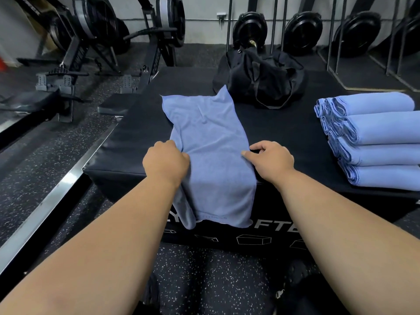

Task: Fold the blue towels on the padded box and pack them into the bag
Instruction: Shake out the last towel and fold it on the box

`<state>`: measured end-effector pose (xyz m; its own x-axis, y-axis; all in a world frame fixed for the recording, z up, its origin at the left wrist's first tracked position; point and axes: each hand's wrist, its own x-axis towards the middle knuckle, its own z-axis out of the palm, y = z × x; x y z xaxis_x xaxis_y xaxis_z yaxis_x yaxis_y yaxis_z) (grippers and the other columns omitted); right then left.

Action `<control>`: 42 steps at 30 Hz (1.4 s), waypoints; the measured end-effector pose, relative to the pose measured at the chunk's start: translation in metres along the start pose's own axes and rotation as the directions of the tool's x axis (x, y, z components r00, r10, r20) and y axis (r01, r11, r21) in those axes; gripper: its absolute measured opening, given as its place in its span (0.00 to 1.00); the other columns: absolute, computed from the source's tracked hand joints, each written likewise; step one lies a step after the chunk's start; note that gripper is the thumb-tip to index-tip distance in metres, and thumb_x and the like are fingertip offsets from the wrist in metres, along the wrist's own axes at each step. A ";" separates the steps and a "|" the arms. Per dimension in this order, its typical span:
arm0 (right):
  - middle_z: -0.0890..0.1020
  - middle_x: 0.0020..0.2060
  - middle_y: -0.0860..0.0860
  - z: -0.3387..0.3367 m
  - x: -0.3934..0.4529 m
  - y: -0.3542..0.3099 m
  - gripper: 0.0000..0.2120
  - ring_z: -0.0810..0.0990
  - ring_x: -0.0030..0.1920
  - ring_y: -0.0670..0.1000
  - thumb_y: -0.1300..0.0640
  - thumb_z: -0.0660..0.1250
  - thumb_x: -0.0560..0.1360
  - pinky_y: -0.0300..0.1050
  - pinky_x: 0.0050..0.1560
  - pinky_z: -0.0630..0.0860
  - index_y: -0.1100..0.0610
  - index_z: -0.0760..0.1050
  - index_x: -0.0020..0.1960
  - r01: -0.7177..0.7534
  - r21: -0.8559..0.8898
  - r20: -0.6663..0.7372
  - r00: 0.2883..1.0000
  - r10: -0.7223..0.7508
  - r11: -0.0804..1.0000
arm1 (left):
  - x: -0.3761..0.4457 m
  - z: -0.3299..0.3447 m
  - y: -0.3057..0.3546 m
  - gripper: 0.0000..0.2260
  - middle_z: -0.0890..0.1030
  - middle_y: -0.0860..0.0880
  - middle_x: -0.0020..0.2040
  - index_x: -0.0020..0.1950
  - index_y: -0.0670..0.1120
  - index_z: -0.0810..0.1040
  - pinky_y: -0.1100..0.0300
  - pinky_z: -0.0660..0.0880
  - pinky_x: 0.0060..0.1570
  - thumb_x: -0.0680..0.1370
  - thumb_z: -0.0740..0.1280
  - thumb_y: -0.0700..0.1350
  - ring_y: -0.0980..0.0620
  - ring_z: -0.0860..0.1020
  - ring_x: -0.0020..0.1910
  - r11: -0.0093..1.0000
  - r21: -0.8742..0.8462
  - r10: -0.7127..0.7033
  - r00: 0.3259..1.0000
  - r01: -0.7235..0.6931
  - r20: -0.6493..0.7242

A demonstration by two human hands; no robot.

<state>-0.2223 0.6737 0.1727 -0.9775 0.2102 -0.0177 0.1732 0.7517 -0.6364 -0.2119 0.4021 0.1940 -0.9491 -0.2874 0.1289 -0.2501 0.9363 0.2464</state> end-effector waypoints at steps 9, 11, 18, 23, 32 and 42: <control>0.83 0.47 0.39 0.005 0.014 0.006 0.12 0.79 0.59 0.52 0.37 0.69 0.74 0.57 0.65 0.70 0.43 0.81 0.40 0.018 -0.054 -0.007 1.000 -0.019 0.998 | 0.003 0.003 -0.022 0.13 0.80 0.46 0.37 0.40 0.44 0.76 0.56 0.65 0.32 0.81 0.61 0.49 0.43 0.75 0.38 0.963 -0.264 -0.066 0.997 0.057 -0.025; 0.82 0.48 0.39 0.003 0.011 0.005 0.12 0.78 0.59 0.51 0.36 0.69 0.74 0.57 0.65 0.70 0.43 0.81 0.46 0.036 -0.038 -0.021 0.999 -0.037 0.999 | 0.001 -0.001 -0.025 0.16 0.80 0.46 0.34 0.35 0.45 0.72 0.55 0.67 0.33 0.81 0.62 0.50 0.42 0.76 0.36 0.933 -0.351 -0.071 0.997 0.072 0.016; 0.75 0.54 0.43 -0.003 -0.004 -0.004 0.10 0.73 0.61 0.54 0.35 0.71 0.75 0.53 0.66 0.65 0.39 0.80 0.49 0.088 -0.104 0.036 0.996 -0.085 0.991 | -0.005 -0.006 -0.040 0.14 0.69 0.45 0.32 0.34 0.46 0.71 0.53 0.64 0.37 0.78 0.65 0.48 0.47 0.64 0.34 0.774 -0.589 -0.168 0.972 0.232 0.163; 0.77 0.51 0.42 -0.005 -0.009 -0.003 0.09 0.74 0.58 0.53 0.40 0.68 0.78 0.52 0.64 0.63 0.43 0.80 0.44 0.110 -0.046 0.022 0.994 -0.109 0.993 | 0.000 -0.007 -0.048 0.10 0.68 0.44 0.36 0.40 0.46 0.74 0.53 0.64 0.40 0.80 0.66 0.46 0.47 0.65 0.38 0.707 -0.655 -0.157 0.963 0.266 0.221; 0.79 0.34 0.46 -0.020 -0.015 -0.001 0.06 0.74 0.36 0.48 0.54 0.71 0.75 0.46 0.39 0.73 0.55 0.77 0.43 -0.006 0.519 0.081 0.996 -0.042 0.855 | 0.000 -0.012 -0.057 0.11 0.69 0.48 0.35 0.39 0.48 0.73 0.55 0.65 0.39 0.78 0.69 0.51 0.47 0.65 0.36 0.443 -0.837 -0.132 0.947 0.320 0.292; 0.82 0.34 0.45 -0.097 -0.075 -0.031 0.13 0.77 0.36 0.44 0.68 0.71 0.78 0.37 0.42 0.73 0.51 0.81 0.43 0.178 0.850 -0.125 0.982 -0.139 0.495 | -0.064 -0.097 -0.057 0.09 0.73 0.60 0.35 0.48 0.50 0.81 0.65 0.70 0.42 0.85 0.66 0.50 0.59 0.70 0.37 0.334 -0.943 -0.007 1.000 -0.016 -0.019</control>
<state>-0.1429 0.6954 0.2685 -0.9692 0.1806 0.1676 -0.1911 -0.1219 -0.9740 -0.1182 0.3482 0.2645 -0.9436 -0.2975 0.1457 0.1121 0.1270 0.9855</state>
